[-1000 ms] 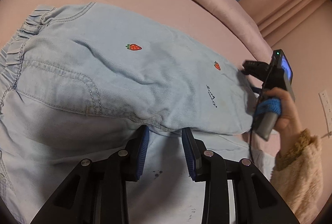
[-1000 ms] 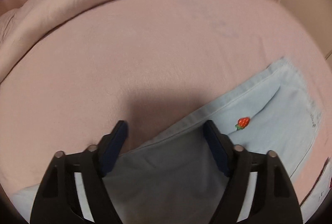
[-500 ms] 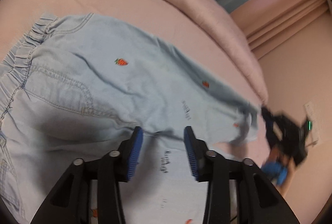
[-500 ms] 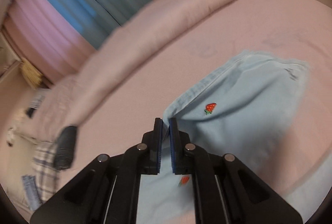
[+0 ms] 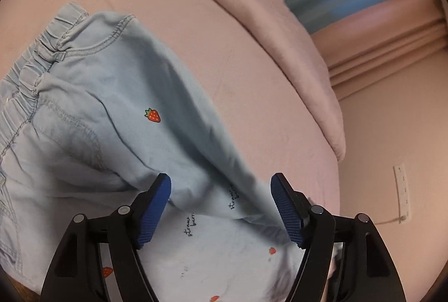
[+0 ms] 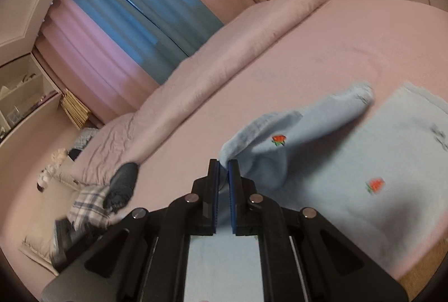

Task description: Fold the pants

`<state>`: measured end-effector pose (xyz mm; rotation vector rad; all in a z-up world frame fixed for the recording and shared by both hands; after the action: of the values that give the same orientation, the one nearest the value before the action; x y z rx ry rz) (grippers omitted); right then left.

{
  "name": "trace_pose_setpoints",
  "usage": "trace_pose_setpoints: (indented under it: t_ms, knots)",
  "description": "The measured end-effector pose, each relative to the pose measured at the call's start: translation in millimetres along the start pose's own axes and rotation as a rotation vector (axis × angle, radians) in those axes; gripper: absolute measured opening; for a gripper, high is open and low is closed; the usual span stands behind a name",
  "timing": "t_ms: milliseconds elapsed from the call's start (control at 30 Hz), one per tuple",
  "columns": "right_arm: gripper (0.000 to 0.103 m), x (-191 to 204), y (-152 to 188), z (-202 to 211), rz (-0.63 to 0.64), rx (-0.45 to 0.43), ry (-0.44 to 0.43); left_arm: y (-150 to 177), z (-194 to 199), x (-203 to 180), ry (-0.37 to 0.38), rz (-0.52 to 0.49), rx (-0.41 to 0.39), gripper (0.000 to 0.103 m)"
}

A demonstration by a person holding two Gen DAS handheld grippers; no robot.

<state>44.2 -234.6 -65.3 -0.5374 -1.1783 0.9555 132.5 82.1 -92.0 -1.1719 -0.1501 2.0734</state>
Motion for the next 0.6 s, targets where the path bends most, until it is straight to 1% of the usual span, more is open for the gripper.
trace_pose_setpoints:
  t_ms: [33, 100, 167, 200, 267, 300, 333, 367, 400, 433, 467, 500, 567, 600]
  knots:
    - [0.007, -10, 2, -2, 0.006, 0.011, 0.008, -3, -1, -1, 0.002, 0.004, 0.003, 0.073]
    - [0.007, -17, 11, -8, 0.012, 0.042, 0.023, -8, -6, 3, -0.028, 0.01, 0.014, 0.073]
    - [0.007, -24, 14, -7, -0.001, 0.059, 0.02, -14, -17, 11, -0.104, 0.007, 0.028, 0.073]
    - [0.007, -26, 16, -8, 0.0, 0.067, 0.026, -16, -22, 12, -0.125, 0.002, 0.03, 0.073]
    - [0.007, -33, 19, -7, -0.005, 0.085, 0.028, -23, -31, 14, -0.143, -0.019, 0.013, 0.073]
    - [0.007, -34, 20, -10, -0.014, 0.09, 0.024, -25, -37, 16, -0.139, -0.004, 0.012, 0.073]
    - [0.007, -36, 20, -10, -0.015, 0.093, 0.022, -24, -43, 21, -0.139, 0.027, 0.022, 0.061]
    - [0.007, -37, 19, -11, -0.011, 0.094, 0.023, -21, -48, 26, -0.141, 0.055, 0.041, 0.046]
    - [0.007, -37, 18, -12, -0.008, 0.092, 0.025, -14, -55, 31, -0.144, 0.059, 0.08, 0.009]
    - [0.007, -37, 20, -12, -0.009, 0.095, 0.022, -10, -55, 32, -0.139, 0.033, 0.083, 0.005]
    - [0.007, -37, 19, -13, -0.011, 0.102, 0.022, -10, -49, 32, -0.135, 0.014, 0.049, 0.005]
    - [0.007, -39, 19, -12, -0.011, 0.101, 0.022, -7, -37, 28, -0.114, -0.014, -0.006, 0.005]
    - [0.007, -39, 14, -7, 0.018, 0.085, 0.033, -3, -17, 18, -0.089, -0.049, -0.048, 0.005]
    - [0.007, -40, 10, -3, 0.028, 0.075, 0.035, -1, -5, 11, -0.059, -0.052, -0.066, 0.005]
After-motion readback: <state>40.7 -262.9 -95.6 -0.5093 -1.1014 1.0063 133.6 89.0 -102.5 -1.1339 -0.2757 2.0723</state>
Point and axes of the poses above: each gripper's, at about its wrist camera, not at the fingertips, and z roughly against the way its jaws point, x to its left, y to its underside, the point moved 10 cm from there along -z, roughly the way its jaws point, and after that the axes turned 14 degrees about -x, right-handed, at the moved point
